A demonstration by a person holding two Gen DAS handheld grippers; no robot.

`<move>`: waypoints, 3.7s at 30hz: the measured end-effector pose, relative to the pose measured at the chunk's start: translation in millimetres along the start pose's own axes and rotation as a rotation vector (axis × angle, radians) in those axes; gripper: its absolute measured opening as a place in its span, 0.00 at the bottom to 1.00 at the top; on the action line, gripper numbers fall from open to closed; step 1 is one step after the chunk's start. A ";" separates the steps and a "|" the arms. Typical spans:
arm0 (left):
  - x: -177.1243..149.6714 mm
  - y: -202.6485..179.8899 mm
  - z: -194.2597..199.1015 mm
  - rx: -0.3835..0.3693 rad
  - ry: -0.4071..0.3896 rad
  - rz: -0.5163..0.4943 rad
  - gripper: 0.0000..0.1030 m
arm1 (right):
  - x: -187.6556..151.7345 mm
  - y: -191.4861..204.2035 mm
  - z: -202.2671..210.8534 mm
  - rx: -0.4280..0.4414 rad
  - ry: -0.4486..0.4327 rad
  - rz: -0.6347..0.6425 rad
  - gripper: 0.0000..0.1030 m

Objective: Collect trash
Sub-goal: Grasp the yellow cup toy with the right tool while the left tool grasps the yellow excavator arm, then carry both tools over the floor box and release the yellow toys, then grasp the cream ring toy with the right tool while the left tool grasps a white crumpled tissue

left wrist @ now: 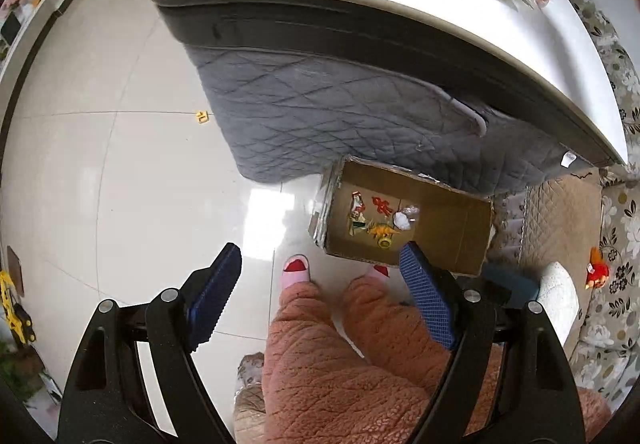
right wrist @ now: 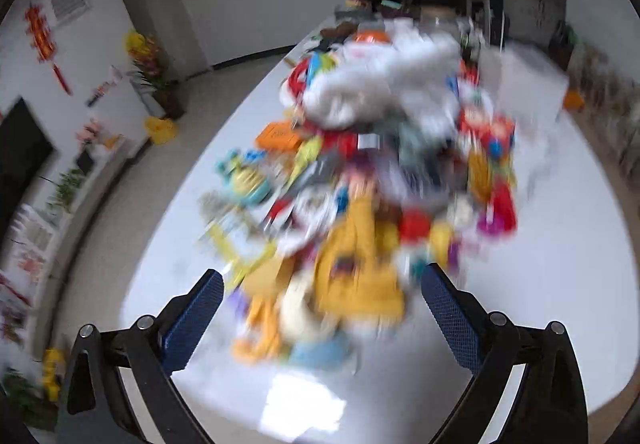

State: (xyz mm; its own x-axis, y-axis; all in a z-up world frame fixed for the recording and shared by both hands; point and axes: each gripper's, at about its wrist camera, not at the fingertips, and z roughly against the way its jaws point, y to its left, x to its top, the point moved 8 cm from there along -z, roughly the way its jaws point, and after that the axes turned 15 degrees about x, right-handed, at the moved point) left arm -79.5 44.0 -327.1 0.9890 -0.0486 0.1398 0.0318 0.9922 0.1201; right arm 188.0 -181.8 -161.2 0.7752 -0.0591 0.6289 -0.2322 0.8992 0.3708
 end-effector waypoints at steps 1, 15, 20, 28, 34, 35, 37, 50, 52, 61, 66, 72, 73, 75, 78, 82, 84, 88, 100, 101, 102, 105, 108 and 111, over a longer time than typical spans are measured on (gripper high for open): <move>-2.0 3.7 -0.6 0.005 0.003 0.013 0.77 | 8.8 -2.5 -9.9 -0.028 0.002 0.012 0.94; 2.5 16.1 0.6 -0.001 -0.011 0.044 0.77 | 23.4 -39.5 35.7 0.073 -0.069 -0.136 0.29; 37.4 -8.1 21.6 -0.030 -0.096 -0.020 0.77 | 21.9 -34.1 101.5 0.133 -0.168 -0.144 0.29; 140.1 -68.2 62.6 -0.021 -0.330 -0.084 0.77 | -32.5 -39.6 157.9 0.164 -0.199 -0.230 0.29; 201.2 -95.0 47.6 0.012 -0.347 -0.103 0.74 | -75.8 -48.8 167.3 0.172 -0.170 -0.309 0.29; 206.9 -97.4 43.9 0.019 -0.341 -0.109 0.69 | -81.3 -49.1 168.9 0.172 -0.166 -0.314 0.29; 212.8 -103.7 36.3 -0.012 -0.315 -0.126 0.57 | -88.3 -50.5 170.3 0.169 -0.158 -0.319 0.29; 209.9 -61.3 86.4 -0.204 -0.344 -0.038 0.22 | -92.1 -29.6 158.9 0.212 -0.119 -0.275 0.29; 209.0 -49.3 97.6 -0.240 -0.360 -0.011 0.22 | -92.2 -25.0 153.2 0.222 -0.106 -0.272 0.29; 163.3 -26.5 147.2 -0.330 -0.428 -0.045 0.22 | -103.4 -0.5 152.6 0.236 -0.060 -0.205 0.29; 113.6 -44.4 131.2 -0.328 -0.371 -0.137 0.22 | -134.8 -1.7 149.2 0.222 -0.005 -0.223 0.29; 49.6 -92.7 59.0 -0.341 -0.191 -0.243 0.22 | -203.1 -32.3 117.6 0.165 0.104 -0.302 0.29; 39.1 -103.9 37.8 -0.334 -0.150 -0.261 0.22 | -216.2 -40.2 108.8 0.154 0.127 -0.322 0.29; 24.9 -121.3 2.5 -0.324 -0.085 -0.282 0.22 | -250.8 -61.3 83.9 0.138 0.174 -0.368 0.29; 6.1 -147.4 -64.3 -0.299 0.030 -0.285 0.22 | -297.1 -92.2 46.2 0.104 0.239 -0.430 0.29; -9.8 -175.9 -153.3 -0.216 0.148 -0.310 0.22 | -357.0 -134.2 -6.9 0.055 0.310 -0.505 0.28; -15.0 -181.6 -197.1 -0.155 0.219 -0.299 0.28 | -385.9 -154.3 -35.0 0.019 0.359 -0.520 0.33; -28.3 -179.0 -260.0 -0.054 0.372 -0.268 0.73 | -427.6 -186.4 -69.2 -0.098 0.431 -0.542 0.66; -27.1 -137.7 -234.8 -0.065 0.400 -0.172 0.74 | -426.3 -169.3 -40.2 -0.080 0.470 -0.585 0.77; -27.5 -134.3 -224.6 -0.064 0.387 -0.171 0.75 | -413.8 -160.3 -31.6 -0.071 0.459 -0.557 0.77; -26.4 -125.9 -208.0 -0.064 0.369 -0.168 0.75 | -402.9 -152.9 -24.1 -0.062 0.449 -0.529 0.77; -22.7 -107.2 -159.6 -0.079 0.294 -0.148 0.75 | -342.8 -103.3 8.4 0.020 0.365 -0.399 0.77; -19.1 -89.7 -120.4 -0.099 0.235 -0.124 0.75 | -283.3 -58.9 34.0 0.081 0.269 -0.275 0.86; -14.1 -66.3 -84.1 -0.115 0.187 -0.080 0.75 | -222.8 -17.2 51.7 0.122 0.156 -0.149 0.87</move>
State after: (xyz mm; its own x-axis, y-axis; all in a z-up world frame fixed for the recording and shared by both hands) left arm -83.4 -11.4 -419.7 0.9919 -0.1164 -0.0515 0.1170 0.9931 0.0088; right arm -11.2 -206.6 -272.4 0.8854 -0.1106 0.4514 -0.1707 0.8259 0.5374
